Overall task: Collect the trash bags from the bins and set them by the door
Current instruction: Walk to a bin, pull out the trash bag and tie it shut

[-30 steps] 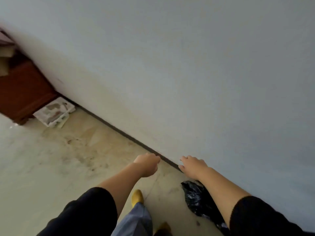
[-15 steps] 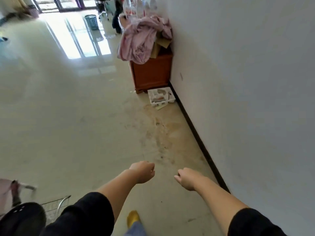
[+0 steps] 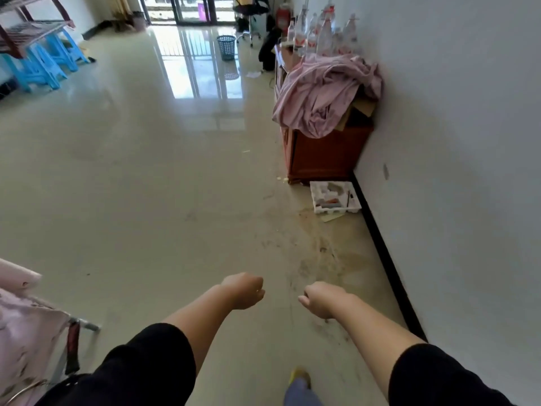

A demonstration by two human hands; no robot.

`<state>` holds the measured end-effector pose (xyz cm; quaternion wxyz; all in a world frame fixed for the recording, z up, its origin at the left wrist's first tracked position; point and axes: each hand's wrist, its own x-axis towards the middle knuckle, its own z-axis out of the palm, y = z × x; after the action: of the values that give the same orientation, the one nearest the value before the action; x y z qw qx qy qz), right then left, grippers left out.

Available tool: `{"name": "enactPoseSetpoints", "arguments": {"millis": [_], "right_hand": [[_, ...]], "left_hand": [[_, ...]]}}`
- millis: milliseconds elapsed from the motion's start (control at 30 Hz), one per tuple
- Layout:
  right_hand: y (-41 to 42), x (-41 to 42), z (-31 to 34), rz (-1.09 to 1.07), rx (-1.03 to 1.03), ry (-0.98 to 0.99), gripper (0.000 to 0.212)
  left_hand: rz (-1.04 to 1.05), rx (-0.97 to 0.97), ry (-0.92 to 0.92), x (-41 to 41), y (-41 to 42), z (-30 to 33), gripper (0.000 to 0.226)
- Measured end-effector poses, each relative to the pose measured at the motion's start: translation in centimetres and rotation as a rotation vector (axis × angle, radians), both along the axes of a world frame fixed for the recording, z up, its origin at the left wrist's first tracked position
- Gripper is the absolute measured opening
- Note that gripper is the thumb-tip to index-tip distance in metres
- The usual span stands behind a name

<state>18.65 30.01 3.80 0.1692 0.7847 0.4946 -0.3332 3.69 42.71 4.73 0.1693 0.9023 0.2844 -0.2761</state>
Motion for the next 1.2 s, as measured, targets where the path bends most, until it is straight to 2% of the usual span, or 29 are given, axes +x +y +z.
{"name": "enactPoseSetpoints", "arguments": {"millis": [200, 333, 500, 800, 1200], "right_hand": [[13.3, 2.9, -0.7, 0.17, -0.067, -0.024, 0.052], [23.3, 6.6, -0.6, 0.267, -0.033, -0.033, 0.052], [34.0, 11.6, 0.6, 0.369, -0.05, -0.053, 0.043], [53.6, 15.3, 0.0, 0.461, -0.1, -0.041, 0.049], [84.9, 17.9, -0.2, 0.413, -0.073, -0.001, 0.048]], "left_hand": [[0.123, -0.004, -0.015, 1.8, 10.1, -1.0, 0.039], [0.208, 0.011, -0.006, 4.3, 18.9, -1.0, 0.038], [0.304, 0.008, -0.004, 7.6, 29.0, -0.3, 0.037], [0.401, 0.02, -0.028, 10.7, 47.3, -1.2, 0.036], [0.388, 0.019, -0.058, 13.6, 77.9, -1.0, 0.036]]}}
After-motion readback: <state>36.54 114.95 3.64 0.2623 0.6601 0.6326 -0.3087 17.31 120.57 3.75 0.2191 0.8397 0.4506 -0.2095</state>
